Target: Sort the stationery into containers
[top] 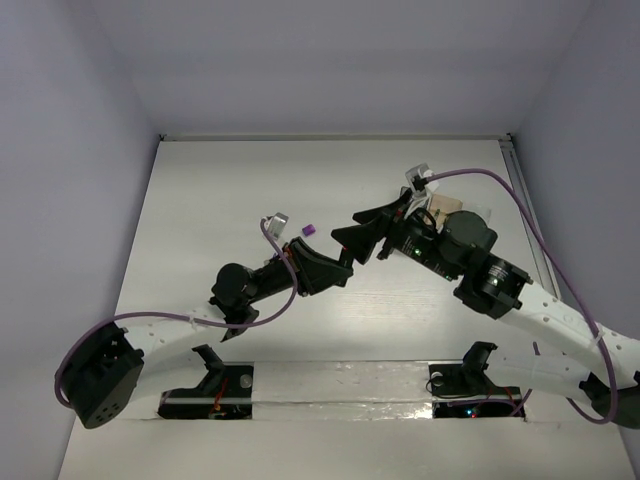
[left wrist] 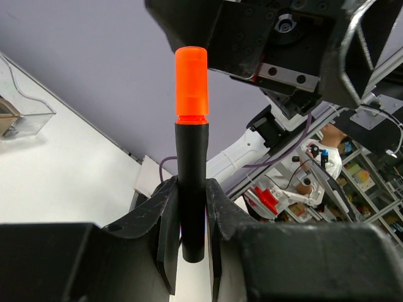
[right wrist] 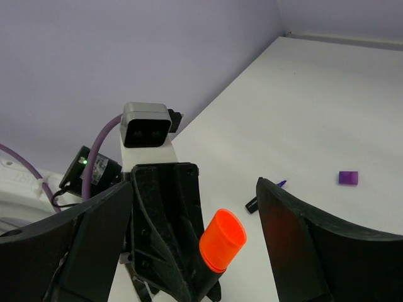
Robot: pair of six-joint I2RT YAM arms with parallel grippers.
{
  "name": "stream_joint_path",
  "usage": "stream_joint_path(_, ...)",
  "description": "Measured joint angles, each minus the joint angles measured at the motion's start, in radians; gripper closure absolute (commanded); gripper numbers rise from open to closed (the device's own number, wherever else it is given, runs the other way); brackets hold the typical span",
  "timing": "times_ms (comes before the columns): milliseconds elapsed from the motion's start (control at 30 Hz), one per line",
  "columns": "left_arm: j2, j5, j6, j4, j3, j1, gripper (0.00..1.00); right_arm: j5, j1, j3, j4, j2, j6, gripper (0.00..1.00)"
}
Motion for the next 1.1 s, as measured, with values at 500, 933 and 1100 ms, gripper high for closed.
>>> stream_joint_path(500, -0.008, 0.008, -0.002, 0.006, 0.0, 0.005, 1.0, 0.001, -0.053, -0.067, 0.046, 0.002, 0.053, 0.29)
stream_joint_path(933, -0.008, 0.019, -0.011, 0.006, 0.0, 0.037, 1.0, -0.04, -0.053, -0.068, 0.068, 0.022, 0.079, 0.42)
stream_joint_path(1100, -0.008, 0.024, -0.018, 0.006, 0.0, 0.043, 1.0, -0.05, -0.053, -0.068, 0.068, 0.024, 0.088, 0.49)
